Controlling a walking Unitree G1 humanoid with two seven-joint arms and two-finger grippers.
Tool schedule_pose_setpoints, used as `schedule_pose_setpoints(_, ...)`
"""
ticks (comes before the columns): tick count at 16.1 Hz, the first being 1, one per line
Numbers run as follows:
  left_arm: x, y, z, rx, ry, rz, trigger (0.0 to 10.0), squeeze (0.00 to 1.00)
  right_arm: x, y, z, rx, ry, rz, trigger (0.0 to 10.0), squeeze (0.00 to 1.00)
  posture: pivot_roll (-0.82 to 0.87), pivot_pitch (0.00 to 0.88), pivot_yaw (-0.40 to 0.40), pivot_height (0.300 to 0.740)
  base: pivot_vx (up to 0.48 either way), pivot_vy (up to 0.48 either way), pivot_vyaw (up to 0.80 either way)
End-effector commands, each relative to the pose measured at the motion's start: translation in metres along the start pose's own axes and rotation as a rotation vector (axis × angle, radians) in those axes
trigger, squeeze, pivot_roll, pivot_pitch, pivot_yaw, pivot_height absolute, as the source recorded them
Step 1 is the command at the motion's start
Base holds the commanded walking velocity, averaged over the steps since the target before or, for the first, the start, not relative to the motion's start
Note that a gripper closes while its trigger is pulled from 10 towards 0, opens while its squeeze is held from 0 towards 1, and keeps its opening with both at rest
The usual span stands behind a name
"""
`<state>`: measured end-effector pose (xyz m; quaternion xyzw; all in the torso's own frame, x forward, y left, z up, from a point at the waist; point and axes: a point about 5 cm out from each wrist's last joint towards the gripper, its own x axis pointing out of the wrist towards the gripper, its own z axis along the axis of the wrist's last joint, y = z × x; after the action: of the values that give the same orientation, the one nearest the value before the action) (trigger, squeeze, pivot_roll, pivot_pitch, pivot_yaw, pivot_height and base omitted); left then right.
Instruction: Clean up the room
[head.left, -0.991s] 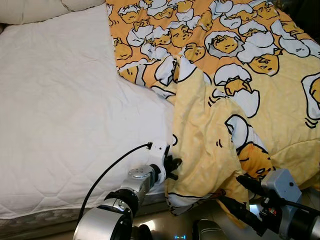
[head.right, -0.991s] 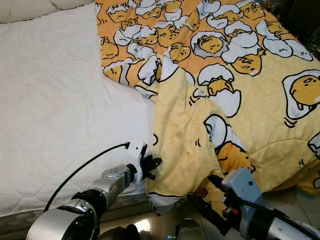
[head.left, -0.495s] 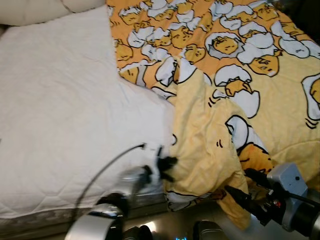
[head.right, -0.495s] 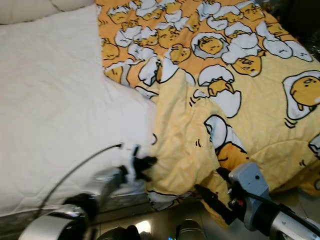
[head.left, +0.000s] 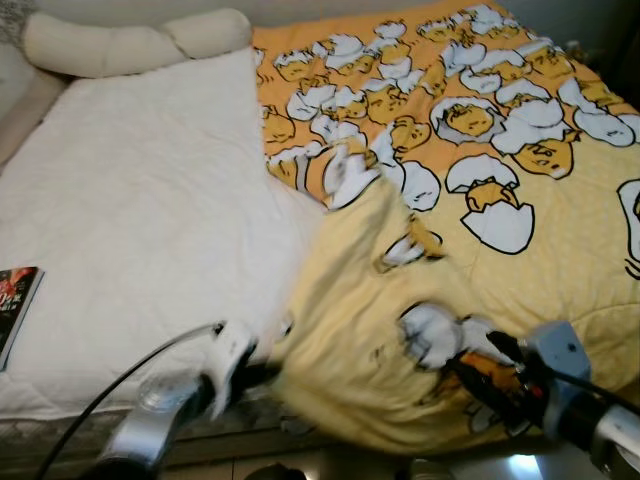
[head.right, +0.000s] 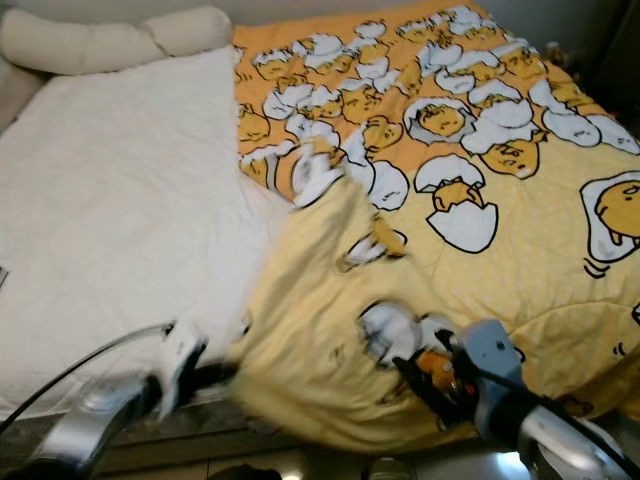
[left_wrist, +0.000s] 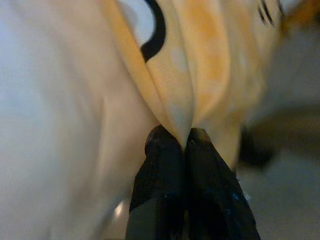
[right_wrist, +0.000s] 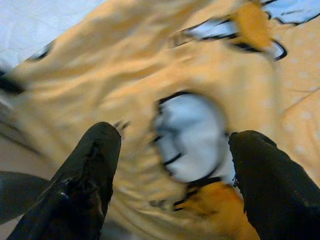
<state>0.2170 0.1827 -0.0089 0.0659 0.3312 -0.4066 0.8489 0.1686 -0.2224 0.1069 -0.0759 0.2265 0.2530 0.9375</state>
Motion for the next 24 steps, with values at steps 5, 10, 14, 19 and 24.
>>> schedule_pose_setpoints(5,-0.022,-0.01,-0.026,-0.083,0.216,0.0,0.0,0.0,0.014,0.003,-0.003,-0.038,0.011,0.045,10.0,0.0,-0.15,0.0,0.084,0.74,0.0,0.0,0.0)
schedule_pose_setpoints(10,-0.045,0.01,0.014,-0.023,-0.006,0.181,10.0,0.0,0.038,-0.002,0.011,-0.069,-0.037,0.102,10.0,0.0,-0.08,0.0,0.028,0.74,0.0,0.0,0.0)
schedule_pose_setpoints(14,-0.064,-0.006,0.047,-0.003,-0.047,-0.024,10.0,1.0,0.042,-0.008,0.012,-0.097,-0.036,0.113,10.0,0.0,-0.08,0.0,0.046,0.74,0.0,0.0,0.0)
schedule_pose_setpoints(19,-0.087,-0.018,0.05,0.088,0.117,-0.21,10.0,1.0,0.041,-0.008,0.006,-0.118,-0.008,0.123,10.0,0.0,-0.07,0.0,0.067,0.74,0.0,0.0,0.0)
schedule_pose_setpoints(24,-0.058,0.032,0.079,0.043,-0.121,0.17,10.0,1.0,0.043,-0.012,0.008,-0.107,-0.022,0.109,10.0,0.0,-0.07,0.0,0.066,0.74,0.0,0.0,0.0)
